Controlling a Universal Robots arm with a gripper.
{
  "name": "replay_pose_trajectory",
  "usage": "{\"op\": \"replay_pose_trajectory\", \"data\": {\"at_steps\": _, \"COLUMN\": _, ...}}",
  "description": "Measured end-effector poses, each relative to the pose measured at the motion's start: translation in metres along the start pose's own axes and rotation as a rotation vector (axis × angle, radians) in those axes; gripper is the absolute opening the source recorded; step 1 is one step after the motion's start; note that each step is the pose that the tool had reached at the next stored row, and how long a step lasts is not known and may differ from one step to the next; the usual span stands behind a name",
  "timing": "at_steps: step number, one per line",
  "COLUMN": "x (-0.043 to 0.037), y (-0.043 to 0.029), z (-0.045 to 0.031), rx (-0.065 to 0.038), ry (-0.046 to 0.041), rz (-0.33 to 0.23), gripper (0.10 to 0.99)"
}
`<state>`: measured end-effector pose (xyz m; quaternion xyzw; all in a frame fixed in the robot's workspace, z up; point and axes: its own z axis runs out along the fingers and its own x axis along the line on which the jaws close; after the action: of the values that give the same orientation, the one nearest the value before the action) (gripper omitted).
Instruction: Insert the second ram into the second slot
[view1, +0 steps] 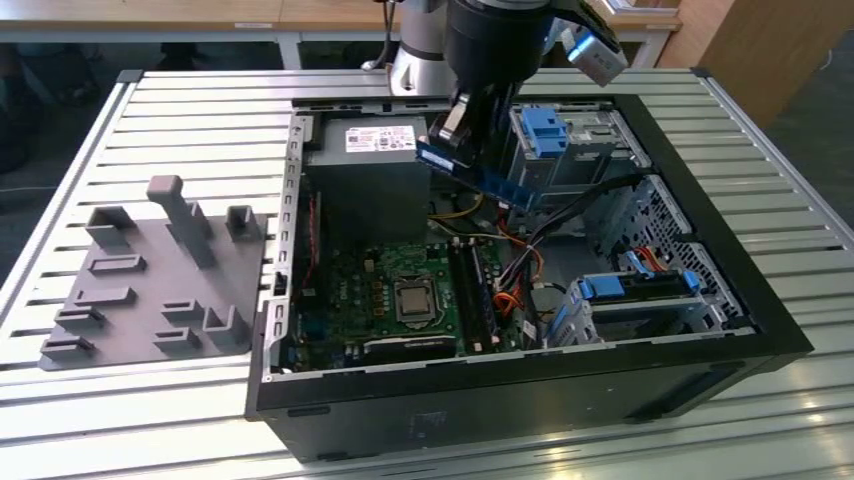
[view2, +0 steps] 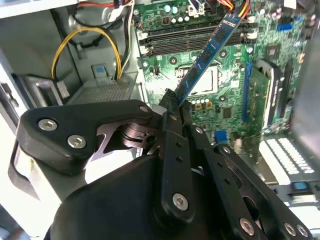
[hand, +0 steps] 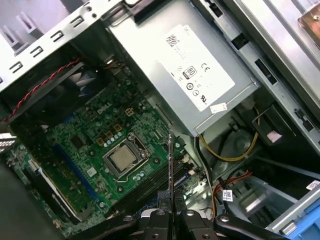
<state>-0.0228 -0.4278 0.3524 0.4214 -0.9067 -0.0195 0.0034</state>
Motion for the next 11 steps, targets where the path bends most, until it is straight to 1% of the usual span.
{"op": "replay_pose_trajectory", "data": {"at_steps": 11, "x": 0.0001, "y": -0.0003, "z": 0.0081, "rx": 0.002, "ry": -0.0076, "rz": 0.200, "gripper": 0.141}}
